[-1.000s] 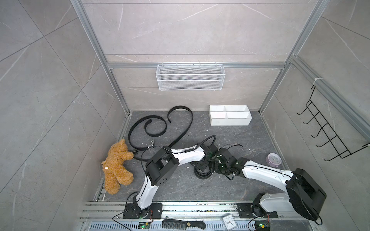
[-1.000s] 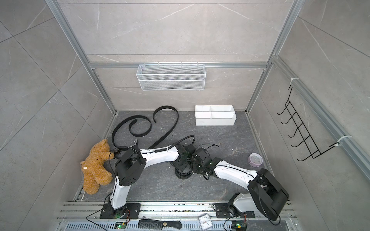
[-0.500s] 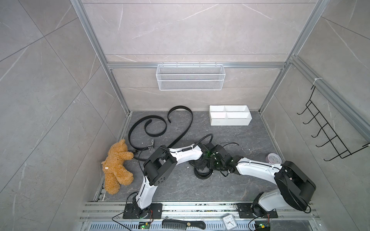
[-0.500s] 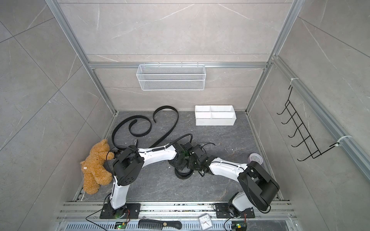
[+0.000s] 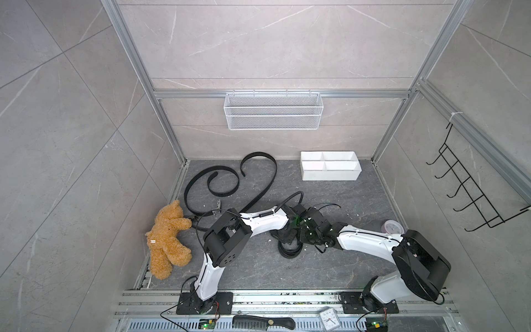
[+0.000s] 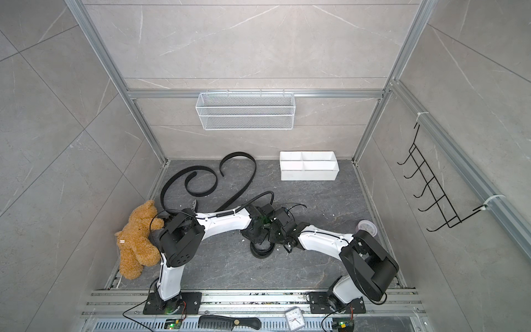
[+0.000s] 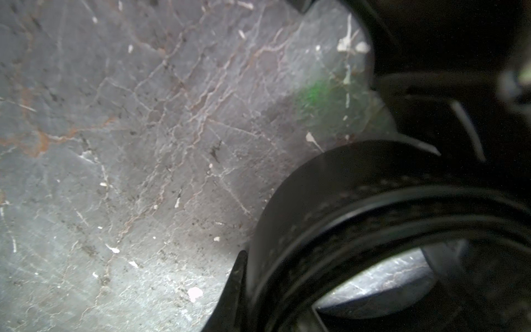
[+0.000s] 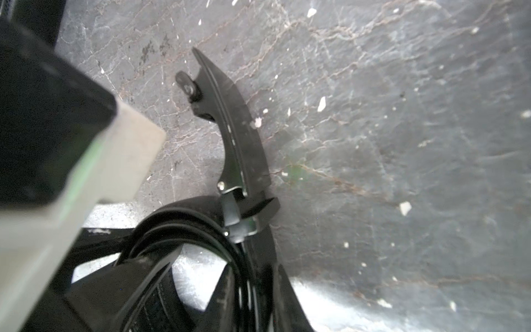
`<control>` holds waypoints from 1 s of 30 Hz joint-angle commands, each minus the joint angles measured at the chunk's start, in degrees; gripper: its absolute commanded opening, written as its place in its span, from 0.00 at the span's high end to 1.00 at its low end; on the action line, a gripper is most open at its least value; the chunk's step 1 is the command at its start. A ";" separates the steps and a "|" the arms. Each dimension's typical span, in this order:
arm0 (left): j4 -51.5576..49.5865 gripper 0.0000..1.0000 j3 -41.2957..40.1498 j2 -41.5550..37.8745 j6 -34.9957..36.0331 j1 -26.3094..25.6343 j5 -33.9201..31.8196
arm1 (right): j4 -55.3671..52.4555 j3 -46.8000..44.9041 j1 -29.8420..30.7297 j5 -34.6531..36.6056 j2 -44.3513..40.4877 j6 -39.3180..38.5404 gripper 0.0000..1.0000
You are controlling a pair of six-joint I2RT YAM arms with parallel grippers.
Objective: Place the belts into the storage roll
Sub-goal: Pick up the belt from the center of the board.
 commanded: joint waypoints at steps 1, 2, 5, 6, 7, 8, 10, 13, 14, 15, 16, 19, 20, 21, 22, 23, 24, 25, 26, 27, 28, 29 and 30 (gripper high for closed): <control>1.84 0.89 -4.34 2.60 -3.03 -2.53 7.75 | -11.43 -1.34 -0.27 0.71 4.16 -0.39 0.95; 2.02 0.82 -4.35 1.99 -3.48 -2.29 8.20 | -11.90 -1.18 -0.27 0.87 4.03 -0.91 0.97; 2.30 0.60 -4.61 -0.74 -4.72 -1.45 8.25 | -14.12 -0.87 -0.20 1.52 3.60 -2.95 1.00; 2.36 0.54 -4.74 -1.85 -5.05 -0.93 8.46 | -15.08 -0.57 -0.17 1.87 3.33 -3.81 1.00; 2.51 0.49 -4.94 -3.00 -5.35 -0.52 8.47 | -16.00 -0.38 -0.18 2.32 3.05 -4.82 1.00; 2.72 0.45 -5.22 -4.22 -5.52 -0.04 8.73 | -17.00 -0.07 -0.18 2.79 2.64 -5.88 1.00; 3.07 0.38 -5.73 -6.78 -5.71 0.87 9.18 | -19.06 0.78 -0.18 3.77 2.00 -8.47 1.00; 3.50 0.34 -6.47 -10.33 -6.07 2.55 9.87 | -21.41 2.09 -0.18 4.12 1.35 -12.07 1.00; 3.70 0.33 -6.67 -11.43 -6.27 3.25 10.16 | -22.34 2.68 -0.18 4.83 1.43 -13.14 1.00; 3.80 0.32 -6.95 -12.46 -6.50 3.85 10.45 | -23.27 3.17 -0.18 5.29 1.52 -14.31 1.00; 4.07 0.30 -7.28 -13.49 -6.69 4.44 10.61 | -23.83 3.60 -0.16 5.71 1.61 -15.48 1.00; 4.49 0.29 -8.25 -15.88 -7.30 6.37 10.55 | -25.29 5.19 -0.18 7.14 1.30 -18.67 1.00; 4.56 0.26 -8.54 -16.24 -7.19 6.94 10.36 | -25.22 5.47 -0.14 7.50 0.66 -19.81 1.00; 4.46 0.25 -8.57 -16.39 -6.93 7.42 10.02 | -25.37 5.72 -0.13 8.18 0.20 -20.48 1.00; 4.24 0.25 -8.57 -16.39 -6.80 8.00 9.53 | -25.62 6.38 -0.15 8.75 -0.17 -21.63 1.00; 4.30 0.25 -8.65 -16.41 -6.70 8.40 9.51 | -26.02 7.23 -0.10 9.57 -0.44 -22.78 1.00; 4.52 0.25 -8.81 -16.36 -6.70 8.80 9.34 | -26.27 7.76 -0.10 10.26 -0.74 -23.82 1.00; 4.87 0.24 -8.92 -16.35 -6.76 9.01 9.29 | -26.43 8.43 -0.01 10.89 -1.01 -25.04 1.00; 5.30 0.24 -8.85 -16.36 -6.70 9.26 9.16 | -26.62 9.14 0.04 11.42 -1.18 -26.66 1.00; 5.52 0.24 -8.75 -16.33 -6.70 9.36 9.14 | -27.00 9.90 0.14 12.23 -1.27 -27.76 1.00; 5.72 0.24 -8.66 -16.30 -6.77 9.49 8.86 | -27.07 10.45 0.41 13.08 -1.52 -29.27 1.00; 5.81 0.24 -8.57 -16.25 -6.91 9.69 8.54 | -27.01 10.81 0.60 14.05 -2.00 -30.38 1.00; 5.94 0.24 -8.69 -16.34 -7.23 9.97 8.14 | -26.78 11.00 0.74 14.49 -2.52 -31.58 1.00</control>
